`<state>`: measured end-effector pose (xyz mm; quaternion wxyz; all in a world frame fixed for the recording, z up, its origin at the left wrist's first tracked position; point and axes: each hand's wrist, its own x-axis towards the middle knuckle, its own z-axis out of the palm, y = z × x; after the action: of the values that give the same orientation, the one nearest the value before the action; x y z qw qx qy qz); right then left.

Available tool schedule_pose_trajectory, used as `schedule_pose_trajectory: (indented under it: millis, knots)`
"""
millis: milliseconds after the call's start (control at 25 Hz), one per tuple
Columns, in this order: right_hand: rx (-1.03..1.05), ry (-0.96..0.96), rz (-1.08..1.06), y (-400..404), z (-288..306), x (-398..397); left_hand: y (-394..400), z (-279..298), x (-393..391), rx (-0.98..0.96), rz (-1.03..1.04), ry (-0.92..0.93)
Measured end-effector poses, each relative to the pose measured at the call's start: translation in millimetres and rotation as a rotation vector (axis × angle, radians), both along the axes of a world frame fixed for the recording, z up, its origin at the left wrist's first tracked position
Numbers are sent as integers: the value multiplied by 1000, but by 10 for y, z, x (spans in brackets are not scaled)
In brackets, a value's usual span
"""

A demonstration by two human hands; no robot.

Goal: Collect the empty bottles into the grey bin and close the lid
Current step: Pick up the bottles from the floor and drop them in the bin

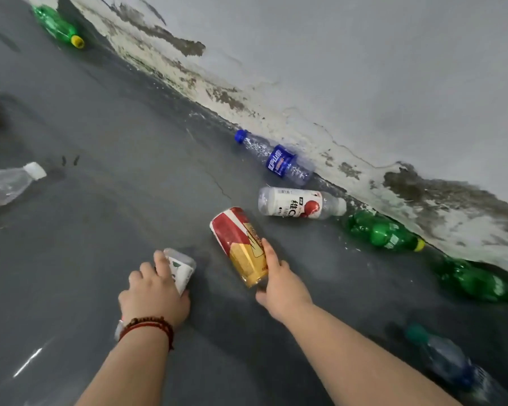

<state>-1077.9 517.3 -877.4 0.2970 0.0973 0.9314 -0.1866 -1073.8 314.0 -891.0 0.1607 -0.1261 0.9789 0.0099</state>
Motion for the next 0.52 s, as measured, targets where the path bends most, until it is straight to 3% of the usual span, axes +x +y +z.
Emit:
schedule_pose_trajectory:
  millis: [280, 520]
  knots:
    - [-164, -64, -285, 926, 188, 934, 1453, 197, -61, 255, -55, -202]
    - [-270, 241, -601, 1916, 862, 1044, 2813, 958, -56, 526, -90, 7]
